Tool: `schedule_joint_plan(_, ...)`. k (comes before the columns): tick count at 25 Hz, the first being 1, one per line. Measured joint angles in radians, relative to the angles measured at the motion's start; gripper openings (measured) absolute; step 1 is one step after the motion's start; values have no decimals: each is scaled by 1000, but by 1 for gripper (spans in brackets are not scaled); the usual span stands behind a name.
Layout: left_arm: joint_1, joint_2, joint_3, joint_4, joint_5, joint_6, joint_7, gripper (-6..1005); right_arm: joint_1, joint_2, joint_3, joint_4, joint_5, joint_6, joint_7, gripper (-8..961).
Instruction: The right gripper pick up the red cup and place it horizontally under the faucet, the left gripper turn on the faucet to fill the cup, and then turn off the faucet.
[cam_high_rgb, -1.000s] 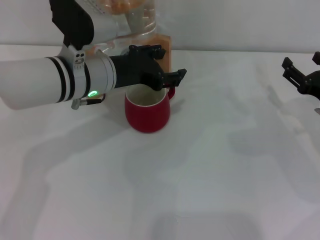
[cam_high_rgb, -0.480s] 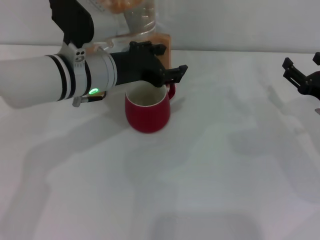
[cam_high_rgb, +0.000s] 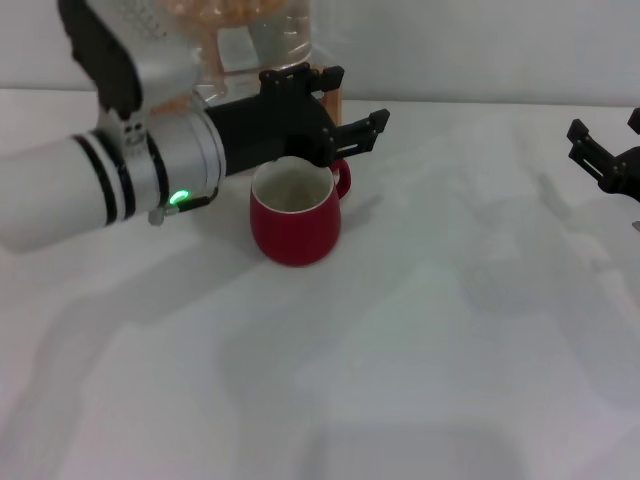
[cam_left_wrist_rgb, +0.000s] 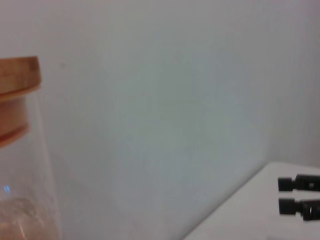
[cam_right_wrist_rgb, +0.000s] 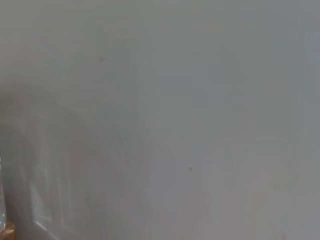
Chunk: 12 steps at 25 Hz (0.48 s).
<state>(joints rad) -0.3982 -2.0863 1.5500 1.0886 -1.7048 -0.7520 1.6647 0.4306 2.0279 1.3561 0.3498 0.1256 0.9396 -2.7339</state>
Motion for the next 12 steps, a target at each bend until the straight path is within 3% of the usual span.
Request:
schedule_joint_plan(6, 67, 0, 30, -86, -278, -44, 246, 756, -6, -2, 0, -2, -8, 15, -8, 857)
schedule_joint_plan(7, 78, 0, 32, -133, -385, -89, 320, 756, -12, -4, 0, -3, -9, 27, -15, 857)
schedule_joint_plan(12, 91, 0, 33, -258, -572, -212, 488, 756, -21, -5, -6, -3, -10, 48, -57, 858)
